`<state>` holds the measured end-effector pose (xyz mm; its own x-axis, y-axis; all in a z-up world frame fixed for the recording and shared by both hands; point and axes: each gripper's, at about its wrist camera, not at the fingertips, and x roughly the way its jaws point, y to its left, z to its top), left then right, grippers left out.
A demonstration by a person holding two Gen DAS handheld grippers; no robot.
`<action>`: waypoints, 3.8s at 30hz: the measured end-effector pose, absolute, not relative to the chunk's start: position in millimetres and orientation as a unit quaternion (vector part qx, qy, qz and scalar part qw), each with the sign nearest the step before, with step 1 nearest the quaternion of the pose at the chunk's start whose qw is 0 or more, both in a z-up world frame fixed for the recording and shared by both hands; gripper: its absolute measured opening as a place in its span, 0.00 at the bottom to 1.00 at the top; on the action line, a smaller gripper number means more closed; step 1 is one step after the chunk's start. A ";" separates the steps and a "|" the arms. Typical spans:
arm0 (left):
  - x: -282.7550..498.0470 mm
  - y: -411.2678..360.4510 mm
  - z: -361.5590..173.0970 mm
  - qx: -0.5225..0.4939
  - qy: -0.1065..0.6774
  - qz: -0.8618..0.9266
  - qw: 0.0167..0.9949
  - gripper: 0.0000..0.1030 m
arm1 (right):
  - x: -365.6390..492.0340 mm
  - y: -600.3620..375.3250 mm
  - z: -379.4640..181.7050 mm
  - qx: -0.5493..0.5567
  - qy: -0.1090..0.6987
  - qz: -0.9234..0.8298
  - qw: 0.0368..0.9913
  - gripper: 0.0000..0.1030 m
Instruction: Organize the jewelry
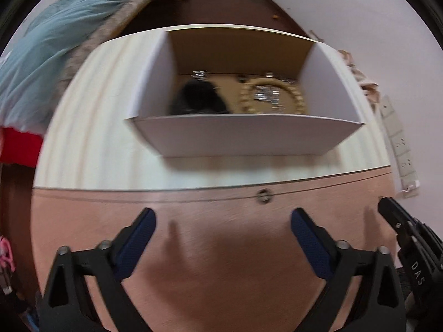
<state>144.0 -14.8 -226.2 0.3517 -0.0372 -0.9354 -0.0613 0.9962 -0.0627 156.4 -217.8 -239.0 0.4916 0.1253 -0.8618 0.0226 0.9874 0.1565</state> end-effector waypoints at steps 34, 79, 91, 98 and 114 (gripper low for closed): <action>171.4 13.6 -130.9 -0.096 0.506 -0.077 0.854 0.10 | 204.1 -179.2 -154.2 0.120 0.464 0.133 0.868 0.07; 162.7 63.0 -115.6 -0.027 0.488 0.068 0.870 1.00 | 217.1 -154.6 -144.5 -0.022 0.526 0.036 0.849 0.99; 93.6 48.8 -44.0 -0.042 0.436 0.053 0.897 1.00 | 145.5 -158.0 -57.6 -0.023 0.453 0.036 0.890 0.99; 39.8 43.8 11.9 -0.041 0.397 0.053 0.915 1.00 | 89.2 -161.3 -0.4 -0.030 0.404 0.039 0.913 0.99; -23.6 41.4 73.5 -0.049 0.381 0.056 0.921 1.00 | 9.3 -164.4 91.6 -0.026 0.347 0.044 0.937 1.00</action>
